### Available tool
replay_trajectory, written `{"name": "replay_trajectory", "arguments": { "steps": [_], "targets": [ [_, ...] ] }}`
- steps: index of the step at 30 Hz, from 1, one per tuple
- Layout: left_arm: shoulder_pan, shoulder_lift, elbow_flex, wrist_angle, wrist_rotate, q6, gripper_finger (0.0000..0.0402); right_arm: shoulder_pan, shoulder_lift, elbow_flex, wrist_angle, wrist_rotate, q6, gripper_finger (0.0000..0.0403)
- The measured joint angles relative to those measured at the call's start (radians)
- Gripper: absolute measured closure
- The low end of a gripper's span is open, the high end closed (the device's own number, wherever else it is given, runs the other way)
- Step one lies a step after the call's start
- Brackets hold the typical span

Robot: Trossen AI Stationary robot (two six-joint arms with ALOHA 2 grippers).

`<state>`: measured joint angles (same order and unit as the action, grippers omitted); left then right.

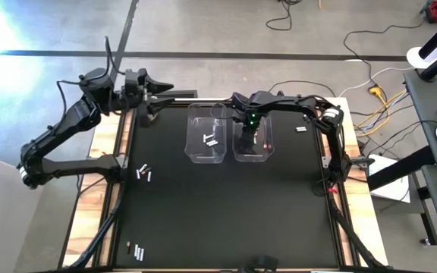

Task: Sort batteries
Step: Put the brown battery into the right transparent bin, then put the white battery into the left transparent bin

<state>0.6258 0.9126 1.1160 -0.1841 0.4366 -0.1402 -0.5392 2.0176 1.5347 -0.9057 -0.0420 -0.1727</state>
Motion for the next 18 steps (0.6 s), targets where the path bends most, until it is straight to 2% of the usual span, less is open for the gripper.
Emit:
{"name": "replay_trajectory", "arguments": {
  "steps": [6, 9, 14, 18],
  "targets": [
    [0.000, 0.043, 0.000, 0.016, 0.000, 0.000, 0.0170, 0.000, -0.100, -0.001, -0.006, 0.002, 0.049, 0.0254],
    [0.000, 0.050, 0.000, 0.057, 0.000, -0.001, 0.0170, -0.007, -0.176, -0.001, -0.008, 0.061, 0.109, 0.0238],
    [0.000, 0.029, 0.000, 0.119, 0.000, -0.093, 0.0170, -0.074, -0.288, -0.012, -0.049, 0.187, 0.408, 0.0224],
    [0.001, -0.002, 0.000, 0.144, 0.000, -0.249, 0.0170, -0.175, -0.344, -0.052, -0.101, 0.204, 0.679, 0.0218]
  ]
}}
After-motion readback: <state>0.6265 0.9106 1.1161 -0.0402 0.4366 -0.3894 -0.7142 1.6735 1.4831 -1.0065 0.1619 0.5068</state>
